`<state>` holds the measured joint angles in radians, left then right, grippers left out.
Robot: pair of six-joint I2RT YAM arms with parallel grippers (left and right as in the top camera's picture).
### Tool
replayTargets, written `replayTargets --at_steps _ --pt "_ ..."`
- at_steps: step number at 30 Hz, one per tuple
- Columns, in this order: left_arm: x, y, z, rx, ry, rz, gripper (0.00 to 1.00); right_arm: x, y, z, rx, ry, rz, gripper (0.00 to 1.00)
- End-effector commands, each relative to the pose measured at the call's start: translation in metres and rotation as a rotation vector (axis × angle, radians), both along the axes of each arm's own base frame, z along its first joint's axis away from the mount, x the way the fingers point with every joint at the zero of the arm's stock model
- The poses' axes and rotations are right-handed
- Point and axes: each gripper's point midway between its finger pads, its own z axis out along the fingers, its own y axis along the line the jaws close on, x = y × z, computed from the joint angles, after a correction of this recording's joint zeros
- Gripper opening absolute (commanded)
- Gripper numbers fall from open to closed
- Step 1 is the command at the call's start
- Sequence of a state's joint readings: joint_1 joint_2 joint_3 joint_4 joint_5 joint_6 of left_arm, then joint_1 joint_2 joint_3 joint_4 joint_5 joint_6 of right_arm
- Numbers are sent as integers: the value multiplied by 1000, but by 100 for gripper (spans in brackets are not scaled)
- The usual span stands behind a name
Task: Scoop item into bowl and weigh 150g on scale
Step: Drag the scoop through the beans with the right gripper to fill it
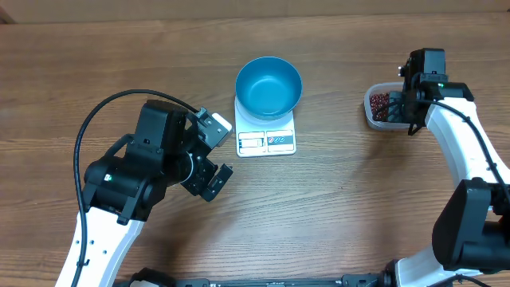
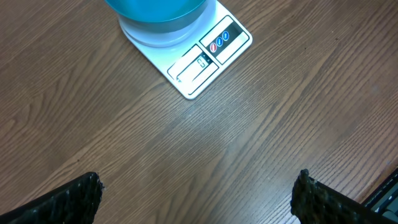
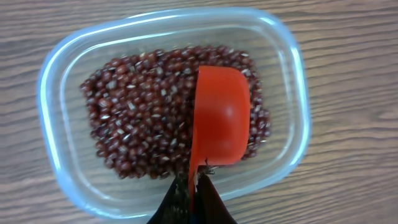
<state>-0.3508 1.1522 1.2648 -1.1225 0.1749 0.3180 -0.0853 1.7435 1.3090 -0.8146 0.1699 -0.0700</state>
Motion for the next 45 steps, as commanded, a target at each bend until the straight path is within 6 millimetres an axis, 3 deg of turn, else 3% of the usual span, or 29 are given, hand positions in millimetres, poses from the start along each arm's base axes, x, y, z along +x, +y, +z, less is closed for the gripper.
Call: replayTargets --at_steps 1,13,19,27,36,45 --pt "3 1 8 5 -30 -8 100 7 15 -1 87 -2 52 4" --pt "3 1 8 5 -30 -8 100 9 32 -2 243 -22 19 4" --pt "3 1 8 5 -30 -8 100 9 27 -7 381 -24 -49 4" --pt "3 1 8 5 -30 -8 100 9 18 8 660 -81 -103 3" --pt "3 1 8 5 -30 -8 100 5 15 -7 682 -47 -147 4" --pt "3 1 8 5 -30 -8 100 4 12 -9 696 -38 -186 4"
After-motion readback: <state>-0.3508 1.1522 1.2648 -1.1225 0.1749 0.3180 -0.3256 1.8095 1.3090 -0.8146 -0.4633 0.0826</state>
